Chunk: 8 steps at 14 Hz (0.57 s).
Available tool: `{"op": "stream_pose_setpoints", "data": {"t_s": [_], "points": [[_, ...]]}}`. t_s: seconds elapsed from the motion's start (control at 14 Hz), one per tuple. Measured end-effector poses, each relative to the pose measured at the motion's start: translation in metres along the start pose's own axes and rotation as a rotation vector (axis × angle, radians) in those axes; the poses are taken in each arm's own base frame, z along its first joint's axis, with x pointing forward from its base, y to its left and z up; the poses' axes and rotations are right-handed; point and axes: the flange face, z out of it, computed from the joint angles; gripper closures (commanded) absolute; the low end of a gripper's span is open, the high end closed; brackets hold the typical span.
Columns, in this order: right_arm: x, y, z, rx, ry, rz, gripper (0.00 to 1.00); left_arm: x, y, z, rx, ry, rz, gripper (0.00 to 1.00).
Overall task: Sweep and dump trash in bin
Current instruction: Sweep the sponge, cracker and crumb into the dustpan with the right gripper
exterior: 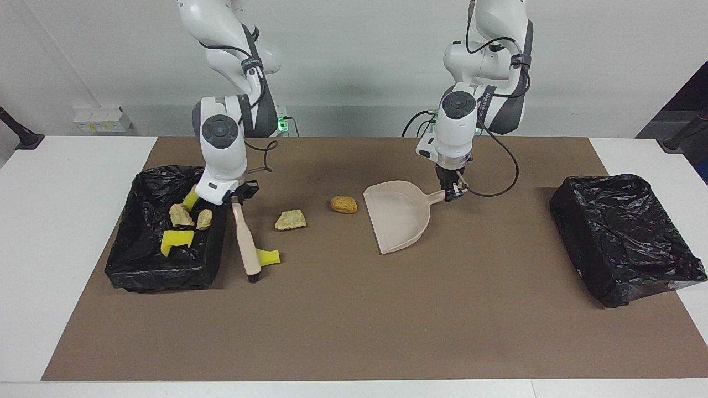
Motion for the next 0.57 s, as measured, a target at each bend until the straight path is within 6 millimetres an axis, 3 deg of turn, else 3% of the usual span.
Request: {"op": "stream_pose_setpoints", "data": {"t_s": [0.36, 0.57], "points": [[-0.013, -0.136, -0.023, 0.085, 0.017, 0.107, 1.0, 0.0, 0.001, 0.0, -0.001, -0.001, -0.004, 1.0], [-0.024, -0.193, -0.027, 0.137, 0.005, 0.12, 1.0, 0.0, 0.002, 0.001, -0.003, -0.002, -0.008, 1.0]]}}
